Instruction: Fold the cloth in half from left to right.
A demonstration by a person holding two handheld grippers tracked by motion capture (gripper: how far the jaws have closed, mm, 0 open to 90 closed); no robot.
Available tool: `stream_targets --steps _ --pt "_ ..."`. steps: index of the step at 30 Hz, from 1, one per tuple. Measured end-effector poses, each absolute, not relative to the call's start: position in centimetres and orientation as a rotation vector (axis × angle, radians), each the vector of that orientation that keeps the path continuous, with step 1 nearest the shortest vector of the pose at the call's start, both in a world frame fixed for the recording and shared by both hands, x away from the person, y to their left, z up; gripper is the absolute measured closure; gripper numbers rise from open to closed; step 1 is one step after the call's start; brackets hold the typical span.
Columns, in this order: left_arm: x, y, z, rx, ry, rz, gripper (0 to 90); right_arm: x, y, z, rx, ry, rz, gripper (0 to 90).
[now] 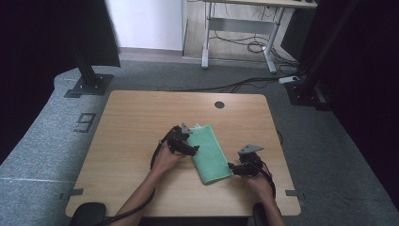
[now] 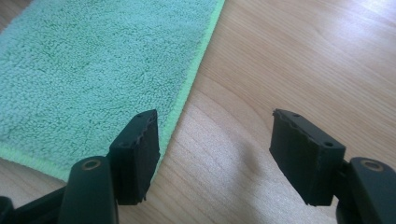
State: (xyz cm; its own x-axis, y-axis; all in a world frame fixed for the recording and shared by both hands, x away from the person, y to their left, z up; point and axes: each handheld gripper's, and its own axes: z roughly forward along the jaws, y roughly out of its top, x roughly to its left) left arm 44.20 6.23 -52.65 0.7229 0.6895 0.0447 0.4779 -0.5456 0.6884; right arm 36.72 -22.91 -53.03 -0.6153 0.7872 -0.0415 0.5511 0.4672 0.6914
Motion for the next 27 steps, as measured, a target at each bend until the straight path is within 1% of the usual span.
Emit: stream_targets --steps 10,22,27 --pt "42.1 6.0 -53.6 2.297 0.882 0.431 8.7 36.9 -22.7 -54.0 1.123 2.403 0.925 31.4" --pt "42.2 6.7 -54.0 2.315 0.916 0.455 8.8 36.4 -21.9 -54.2 1.089 2.434 0.960 31.7" --pt "42.5 7.8 -54.1 2.297 0.955 0.435 8.9 36.1 -20.9 -54.3 1.051 2.456 0.974 31.7"
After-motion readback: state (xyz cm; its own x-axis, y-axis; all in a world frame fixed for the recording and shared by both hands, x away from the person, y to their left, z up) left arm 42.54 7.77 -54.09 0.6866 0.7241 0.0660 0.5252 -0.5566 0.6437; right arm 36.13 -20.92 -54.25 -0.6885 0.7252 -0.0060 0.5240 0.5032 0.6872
